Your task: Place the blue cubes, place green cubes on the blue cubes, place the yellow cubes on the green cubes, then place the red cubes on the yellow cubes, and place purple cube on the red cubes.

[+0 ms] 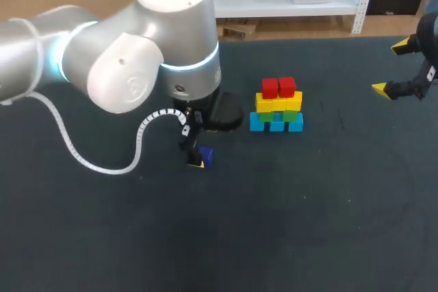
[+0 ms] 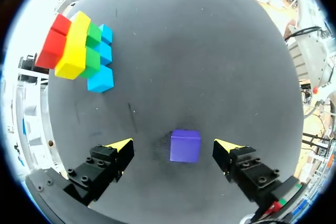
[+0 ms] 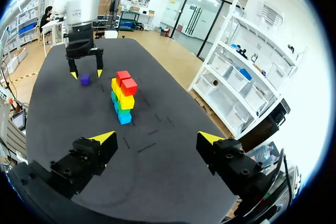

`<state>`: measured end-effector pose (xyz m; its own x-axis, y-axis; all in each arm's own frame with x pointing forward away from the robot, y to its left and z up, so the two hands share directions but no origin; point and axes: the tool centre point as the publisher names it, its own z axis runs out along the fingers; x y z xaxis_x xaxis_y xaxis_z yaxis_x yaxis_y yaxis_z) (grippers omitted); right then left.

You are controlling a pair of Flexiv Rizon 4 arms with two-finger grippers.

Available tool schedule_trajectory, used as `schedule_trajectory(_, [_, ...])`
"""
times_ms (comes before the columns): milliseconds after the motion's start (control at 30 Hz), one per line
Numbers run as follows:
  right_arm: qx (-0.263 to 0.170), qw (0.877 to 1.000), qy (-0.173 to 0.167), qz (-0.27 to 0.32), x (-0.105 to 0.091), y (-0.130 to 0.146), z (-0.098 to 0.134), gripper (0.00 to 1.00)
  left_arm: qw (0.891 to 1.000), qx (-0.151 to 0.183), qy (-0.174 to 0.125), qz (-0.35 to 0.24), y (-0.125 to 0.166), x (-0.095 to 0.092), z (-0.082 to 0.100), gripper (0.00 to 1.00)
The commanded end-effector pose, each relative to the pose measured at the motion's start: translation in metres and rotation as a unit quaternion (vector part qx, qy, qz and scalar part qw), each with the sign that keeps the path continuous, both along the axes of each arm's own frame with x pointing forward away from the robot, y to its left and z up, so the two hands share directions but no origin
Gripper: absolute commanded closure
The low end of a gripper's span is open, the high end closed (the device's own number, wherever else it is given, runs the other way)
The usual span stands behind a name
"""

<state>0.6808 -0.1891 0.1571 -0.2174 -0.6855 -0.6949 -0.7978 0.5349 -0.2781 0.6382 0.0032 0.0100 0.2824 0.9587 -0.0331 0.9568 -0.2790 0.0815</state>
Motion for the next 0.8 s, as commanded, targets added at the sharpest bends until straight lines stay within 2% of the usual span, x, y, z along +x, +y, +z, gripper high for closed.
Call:
schedule_trajectory(33, [-0.002, 1.000, -0.002, -0.004, -0.0010, 0.0017, -0.0004, 0.00, 1.000, 0.001, 0.005, 0.000, 0.0013, 0.0037, -0.0064, 0.00])
schedule_trajectory(167, [-0.002, 1.000, -0.002, -0.004, -0.0010, 0.0017, -0.0004, 0.00, 1.000, 0.004, 0.004, 0.006, 0.0053, 0.0049, -0.0104, 0.00])
schedule_trajectory(233, [-0.002, 1.000, -0.002, -0.004, -0.0010, 0.0017, -0.0004, 0.00, 1.000, 0.005, 0.005, 0.008, 0.0067, 0.0048, -0.0119, 0.05])
schedule_trajectory(267, [-0.002, 1.000, -0.002, -0.004, -0.0010, 0.0017, -0.0004, 0.00, 1.000, 0.006, 0.005, 0.009, 0.0075, 0.0046, -0.0127, 0.11])
schedule_trajectory(333, [-0.002, 1.000, -0.002, -0.004, -0.0010, 0.0017, -0.0004, 0.00, 1.000, 0.007, 0.006, 0.010, 0.0084, 0.0042, -0.0137, 0.49])
schedule_trajectory(433, [-0.002, 1.000, -0.002, -0.004, -0.0010, 0.0017, -0.0004, 0.00, 1.000, 0.009, 0.007, 0.014, 0.0093, 0.0040, -0.0142, 0.59])
schedule_trajectory(500, [-0.002, 1.000, -0.002, -0.004, -0.0010, 0.0017, -0.0004, 0.00, 1.000, 0.010, 0.008, 0.017, 0.0094, 0.0039, -0.0144, 0.75])
schedule_trajectory(567, [-0.002, 1.000, -0.002, -0.004, -0.0010, 0.0017, -0.0004, 0.00, 1.000, 0.013, 0.008, 0.018, 0.0097, 0.0035, -0.0158, 0.98])
schedule_trajectory(800, [-0.002, 1.000, -0.002, -0.004, -0.0010, 0.0017, -0.0004, 0.00, 0.999, 0.019, 0.017, 0.026, 0.0107, 0.0038, -0.0133, 1.00])
